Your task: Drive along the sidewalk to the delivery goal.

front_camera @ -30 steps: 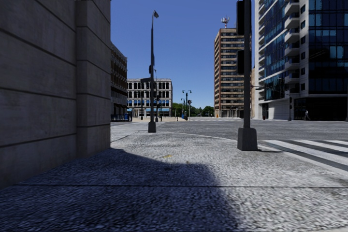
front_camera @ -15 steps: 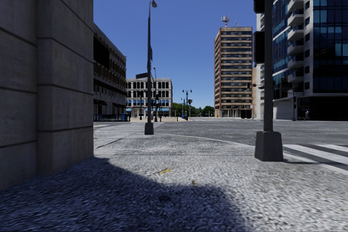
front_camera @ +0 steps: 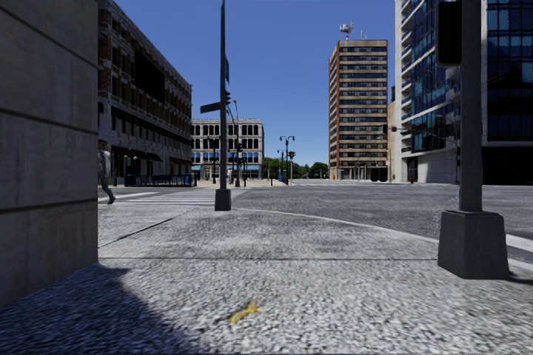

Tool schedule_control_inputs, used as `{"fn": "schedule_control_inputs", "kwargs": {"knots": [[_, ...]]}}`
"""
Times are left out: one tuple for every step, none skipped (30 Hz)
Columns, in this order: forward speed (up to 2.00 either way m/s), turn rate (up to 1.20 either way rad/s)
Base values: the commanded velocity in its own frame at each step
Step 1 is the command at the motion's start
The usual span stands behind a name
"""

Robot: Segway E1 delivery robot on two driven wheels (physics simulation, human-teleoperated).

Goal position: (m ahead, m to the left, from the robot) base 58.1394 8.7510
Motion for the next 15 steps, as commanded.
{"fn": "schedule_control_inputs", "kwargs": {"knots": [[1.97, 0.00], [1.97, 0.00], [1.97, 0.00], [1.97, 0.00], [1.97, 0.00], [1.97, 0.00], [1.97, 0.00], [1.97, 0.00], [1.97, 0.00], [1.97, 0.00], [1.97, 0.00], [1.97, 0.00], [1.97, 0.00], [1.97, 0.00], [1.97, 0.00]]}}
